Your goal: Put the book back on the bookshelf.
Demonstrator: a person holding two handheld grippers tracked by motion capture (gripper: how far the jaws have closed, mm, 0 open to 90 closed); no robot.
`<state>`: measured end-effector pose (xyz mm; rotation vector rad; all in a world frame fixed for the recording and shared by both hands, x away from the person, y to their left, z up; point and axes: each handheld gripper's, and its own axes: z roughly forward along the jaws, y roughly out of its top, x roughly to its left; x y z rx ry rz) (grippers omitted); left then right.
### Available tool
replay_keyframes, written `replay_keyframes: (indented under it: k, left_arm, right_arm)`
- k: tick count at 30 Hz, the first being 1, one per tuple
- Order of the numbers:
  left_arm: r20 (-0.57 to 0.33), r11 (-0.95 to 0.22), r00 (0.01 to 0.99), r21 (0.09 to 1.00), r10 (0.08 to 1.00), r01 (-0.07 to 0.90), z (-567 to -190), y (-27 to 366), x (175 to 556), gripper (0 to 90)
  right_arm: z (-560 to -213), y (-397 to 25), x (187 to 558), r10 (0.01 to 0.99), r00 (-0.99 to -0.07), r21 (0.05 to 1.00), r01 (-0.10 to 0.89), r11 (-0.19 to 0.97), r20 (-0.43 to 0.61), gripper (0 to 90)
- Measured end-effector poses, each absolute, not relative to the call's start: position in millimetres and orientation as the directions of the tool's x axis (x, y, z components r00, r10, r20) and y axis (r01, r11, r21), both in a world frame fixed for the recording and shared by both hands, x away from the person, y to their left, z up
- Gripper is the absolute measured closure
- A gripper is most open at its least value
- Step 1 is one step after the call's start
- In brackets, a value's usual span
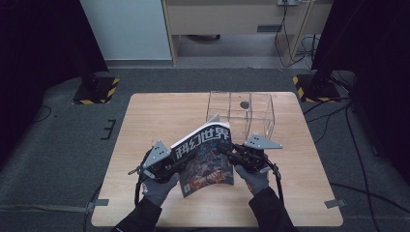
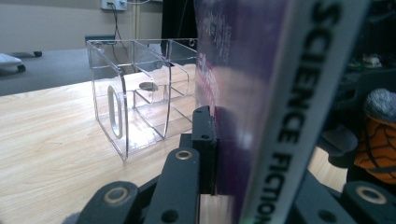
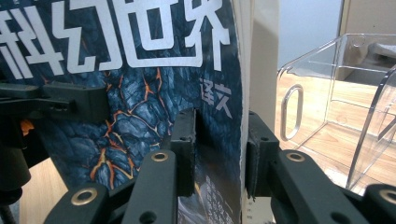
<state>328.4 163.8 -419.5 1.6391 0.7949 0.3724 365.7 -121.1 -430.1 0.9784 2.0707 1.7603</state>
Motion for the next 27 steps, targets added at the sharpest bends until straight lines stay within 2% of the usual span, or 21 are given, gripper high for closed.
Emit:
replay_keyframes:
  k: [5,14,17,18,19,22,27]
  left_arm:
    - [-0.189,-0.035,0.718,0.958,0.67,0.284,-422,161,329,76.7]
    - [-0.141,-0.062,0.727,0.967,0.672,0.245,-425,150,334,71.7]
    - [-0.13,-0.073,0.723,0.967,0.678,0.242,-425,148,335,74.2]
    - [-0.136,-0.065,0.717,0.967,0.684,0.246,-425,149,335,78.4]
    - [-0.139,-0.065,0.715,0.966,0.685,0.249,-424,149,335,81.0]
    - [-0.139,-0.068,0.707,0.964,0.693,0.256,-424,150,336,81.7]
    - [-0.144,-0.072,0.715,0.962,0.684,0.263,-421,148,333,81.9]
  right_arm:
    - [-430,-122,366,0.628,-0.746,0.945,0.323,0.052,0.221,72.7]
    - [-431,-127,366,0.621,-0.752,0.944,0.325,0.057,0.221,80.0]
    - [-431,-129,365,0.613,-0.756,0.943,0.329,0.054,0.229,80.9]
    - [-432,-130,365,0.611,-0.757,0.943,0.329,0.051,0.231,80.8]
    - [-432,-130,365,0.61,-0.757,0.942,0.332,0.047,0.236,80.7]
    - [-432,-131,365,0.609,-0.757,0.941,0.335,0.046,0.239,78.6]
    - [-431,-133,368,0.635,-0.738,0.941,0.335,0.049,0.229,67.7]
